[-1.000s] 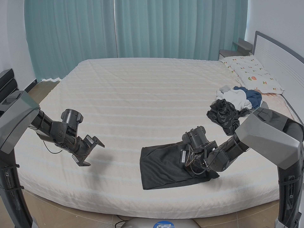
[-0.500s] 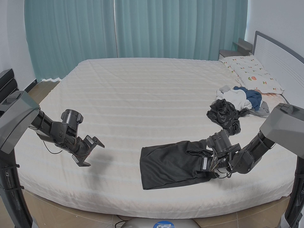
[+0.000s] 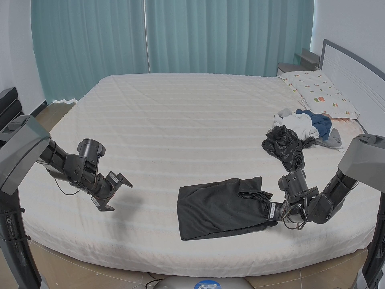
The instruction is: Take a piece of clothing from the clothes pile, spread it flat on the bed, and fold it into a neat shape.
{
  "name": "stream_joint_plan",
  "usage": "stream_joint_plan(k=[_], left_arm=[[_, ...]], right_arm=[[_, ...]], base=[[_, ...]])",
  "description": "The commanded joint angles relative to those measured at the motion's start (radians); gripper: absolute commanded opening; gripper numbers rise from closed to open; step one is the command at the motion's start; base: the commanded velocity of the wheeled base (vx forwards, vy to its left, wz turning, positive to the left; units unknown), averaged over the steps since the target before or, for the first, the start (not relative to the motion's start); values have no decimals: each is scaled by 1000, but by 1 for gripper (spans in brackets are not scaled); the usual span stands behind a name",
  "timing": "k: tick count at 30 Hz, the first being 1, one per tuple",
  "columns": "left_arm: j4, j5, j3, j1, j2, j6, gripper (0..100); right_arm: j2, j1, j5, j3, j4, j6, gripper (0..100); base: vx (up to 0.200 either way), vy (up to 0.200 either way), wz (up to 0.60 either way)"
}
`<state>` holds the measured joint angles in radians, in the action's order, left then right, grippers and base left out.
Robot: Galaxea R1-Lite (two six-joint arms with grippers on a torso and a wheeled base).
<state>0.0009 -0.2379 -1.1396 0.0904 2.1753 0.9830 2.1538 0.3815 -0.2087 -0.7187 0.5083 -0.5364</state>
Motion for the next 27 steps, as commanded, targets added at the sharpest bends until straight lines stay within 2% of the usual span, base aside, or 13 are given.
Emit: stream_joint_plan(k=[1,6,7,14,16,18,20,24,27], left_arm=[[1,0,0,0,1,0,100],[1,2,0,0,1,0,100],[1,2,0,0,1,0,100],[1,2,0,0,1,0,100],[1,2,0,0,1,0,100],[1,2,0,0,1,0,100],[1,2,0,0,1,0,100],[1,2,0,0,1,0,100],[-1,2,0,0,3,0,100]], right_arm=[[46,-36,23,21,36,4,0],[52,-50,83,45,75,4,0],[52,-50,83,47,76,4,100],[29,-88,84,53,87,3,100],[-29,-110,92,48,116,-10,100],[-54,-118,104,45,130,-10,100],[-118,-133,146,30,148,-10,100],[-138,-122,160,-1,142,-11,100],[-83,-56,177,-48,144,-74,100]], base=[[0,0,0],[0,0,0],[0,0,0],[0,0,0],[0,0,0],[0,0,0],[0,0,0],[0,0,0],[0,0,0]])
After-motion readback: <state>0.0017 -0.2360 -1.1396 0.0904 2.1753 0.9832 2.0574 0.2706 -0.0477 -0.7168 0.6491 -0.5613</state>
